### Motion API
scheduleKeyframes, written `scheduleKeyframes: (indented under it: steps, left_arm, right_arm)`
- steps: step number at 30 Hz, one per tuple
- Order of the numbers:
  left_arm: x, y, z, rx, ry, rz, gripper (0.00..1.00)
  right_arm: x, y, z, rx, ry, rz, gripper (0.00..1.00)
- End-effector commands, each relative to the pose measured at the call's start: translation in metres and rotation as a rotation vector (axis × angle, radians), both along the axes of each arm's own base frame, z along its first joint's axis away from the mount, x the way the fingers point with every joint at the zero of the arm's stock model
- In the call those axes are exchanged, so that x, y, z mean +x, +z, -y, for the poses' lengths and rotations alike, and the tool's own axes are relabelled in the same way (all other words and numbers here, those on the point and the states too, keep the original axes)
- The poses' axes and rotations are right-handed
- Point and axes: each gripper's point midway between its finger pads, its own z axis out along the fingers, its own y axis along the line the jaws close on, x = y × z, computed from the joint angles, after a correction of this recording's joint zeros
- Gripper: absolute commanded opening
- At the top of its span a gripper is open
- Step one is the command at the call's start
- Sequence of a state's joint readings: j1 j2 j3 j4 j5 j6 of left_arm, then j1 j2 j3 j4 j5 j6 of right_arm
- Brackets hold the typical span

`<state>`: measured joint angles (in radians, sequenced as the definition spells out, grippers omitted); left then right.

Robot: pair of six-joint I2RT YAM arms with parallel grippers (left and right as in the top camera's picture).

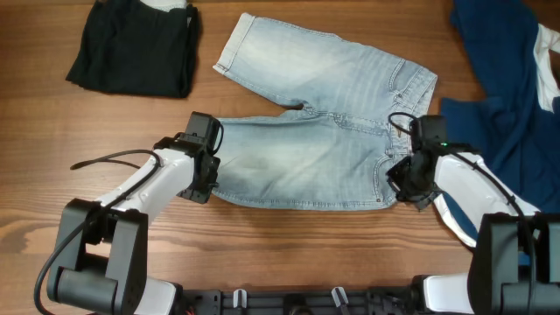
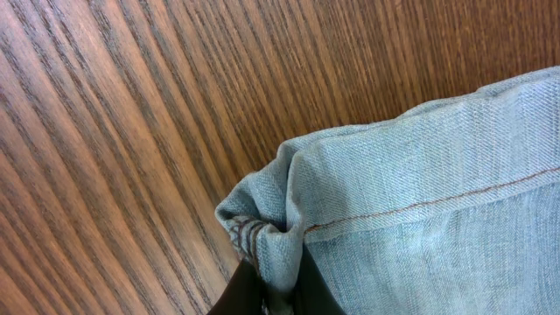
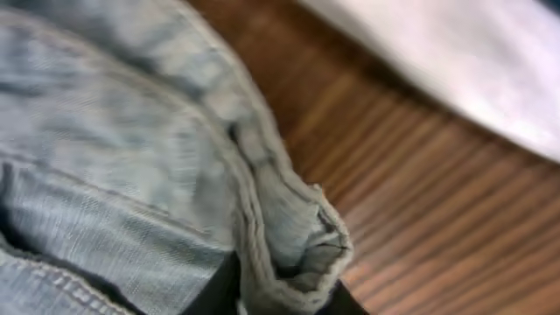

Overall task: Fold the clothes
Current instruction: 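Lift the bottom edge with both grippers and fold it upward over the shorts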

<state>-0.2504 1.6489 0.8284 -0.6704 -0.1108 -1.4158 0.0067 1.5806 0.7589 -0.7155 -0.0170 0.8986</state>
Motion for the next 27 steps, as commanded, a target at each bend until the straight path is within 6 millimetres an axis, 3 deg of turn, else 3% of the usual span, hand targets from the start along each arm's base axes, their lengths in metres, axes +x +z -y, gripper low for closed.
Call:
scheduleKeyframes:
  steps: [1,5,8,10,11,13,17,23,27]
  left_arm:
    - [-0.019,-0.019,-0.021,0.102,0.015,-0.065,0.04]
    - [-0.012,0.000,-0.033,0.167,0.020,-0.013,0.04]
    - [-0.008,0.025,-0.039,0.203,0.022,0.027,0.04]
    - [-0.006,0.051,-0.045,0.231,0.028,0.066,0.04]
    - [-0.005,0.074,-0.050,0.255,0.035,0.104,0.04]
    - [-0.004,0.101,-0.055,0.278,0.045,0.153,0.04]
    - [-0.003,0.165,-0.064,0.305,0.037,0.294,0.04]
    - [-0.013,0.235,-0.065,0.269,-0.011,0.500,0.04]
    - [-0.026,0.272,-0.065,0.248,-0.059,0.621,0.04]
  right_arm:
    - [-0.022,-0.025,-0.013,0.027,0.044,-0.076,0.04]
    - [-0.012,-0.019,-0.013,0.030,0.097,-0.041,0.04]
    - [-0.001,-0.002,-0.011,0.030,0.143,0.000,0.04]
    - [0.009,0.020,-0.010,0.026,0.187,0.051,0.04]
    - [0.018,0.042,-0.008,0.018,0.227,0.101,0.04]
    - [0.026,0.072,-0.007,0.004,0.258,0.163,0.04]
    - [0.033,0.135,-0.002,-0.045,0.281,0.282,0.04]
    - [0.014,0.229,0.000,-0.084,0.291,0.462,0.04]
    - [-0.013,0.261,-0.001,-0.082,0.292,0.522,0.04]
